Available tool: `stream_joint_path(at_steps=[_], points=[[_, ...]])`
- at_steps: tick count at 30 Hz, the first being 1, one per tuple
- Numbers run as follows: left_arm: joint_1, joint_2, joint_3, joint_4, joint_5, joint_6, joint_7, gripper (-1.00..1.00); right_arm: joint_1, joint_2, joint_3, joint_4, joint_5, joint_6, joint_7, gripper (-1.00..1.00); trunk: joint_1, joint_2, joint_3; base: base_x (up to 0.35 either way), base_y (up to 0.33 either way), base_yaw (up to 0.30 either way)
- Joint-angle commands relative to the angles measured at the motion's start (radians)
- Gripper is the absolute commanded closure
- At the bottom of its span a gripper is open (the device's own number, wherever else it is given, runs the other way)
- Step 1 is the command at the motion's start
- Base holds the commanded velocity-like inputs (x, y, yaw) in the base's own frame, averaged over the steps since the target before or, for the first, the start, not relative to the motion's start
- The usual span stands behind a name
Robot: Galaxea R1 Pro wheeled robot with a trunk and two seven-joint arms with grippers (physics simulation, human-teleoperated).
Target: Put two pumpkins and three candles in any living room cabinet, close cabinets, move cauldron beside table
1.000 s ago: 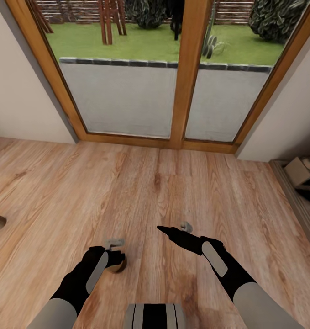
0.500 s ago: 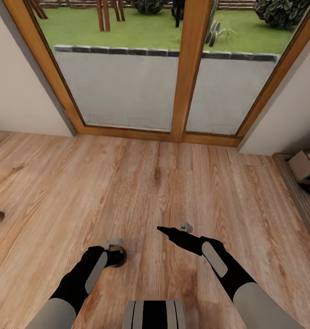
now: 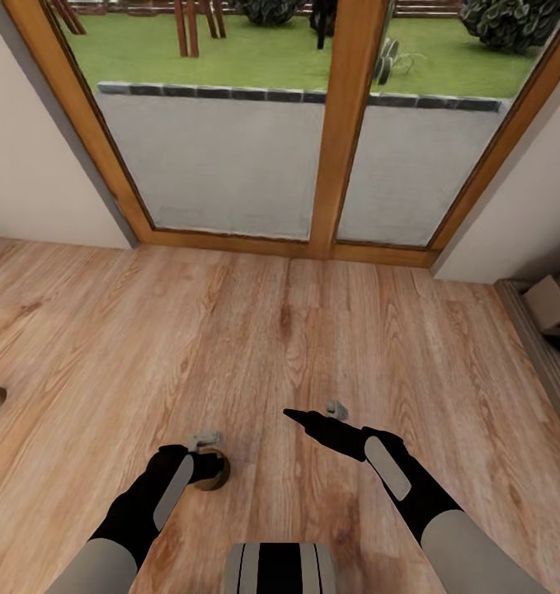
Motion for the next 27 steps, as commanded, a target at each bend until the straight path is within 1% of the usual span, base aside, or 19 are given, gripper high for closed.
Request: stream_joint_path(at_steps=[1, 8, 19, 27], points=[[0.000, 0.000, -0.002, -0.001, 0.011, 0.003, 0.009, -1.00, 0.000, -0.001, 0.002, 0.000, -0.005, 0.003, 0.000, -1.00, 0.000, 0.000, -0.001, 0.024, 0.007, 0.000], [0.000, 0.001, -0.002, -0.002, 0.011, 0.003, 0.009, -1.00, 0.000, -0.001, 0.003, 0.000, -0.004, 0.003, 0.000, -1.00, 0.000, 0.000, -0.001, 0.011, 0.003, 0.000], [0.000, 0.000, -0.002, -0.001, 0.011, 0.003, 0.009, -1.00, -0.001, -0.001, 0.002, 0.000, -0.004, 0.003, 0.000, -1.00, 0.000, 0.000, -0.001, 0.140, 0.036, 0.000], [0.000, -0.001, -0.002, -0.002, 0.011, 0.003, 0.009, -1.00, 0.000, -0.001, 0.001, 0.000, -0.004, 0.003, 0.000, -1.00, 0.000, 0.000, -0.001, 0.018, 0.000, 0.000]])
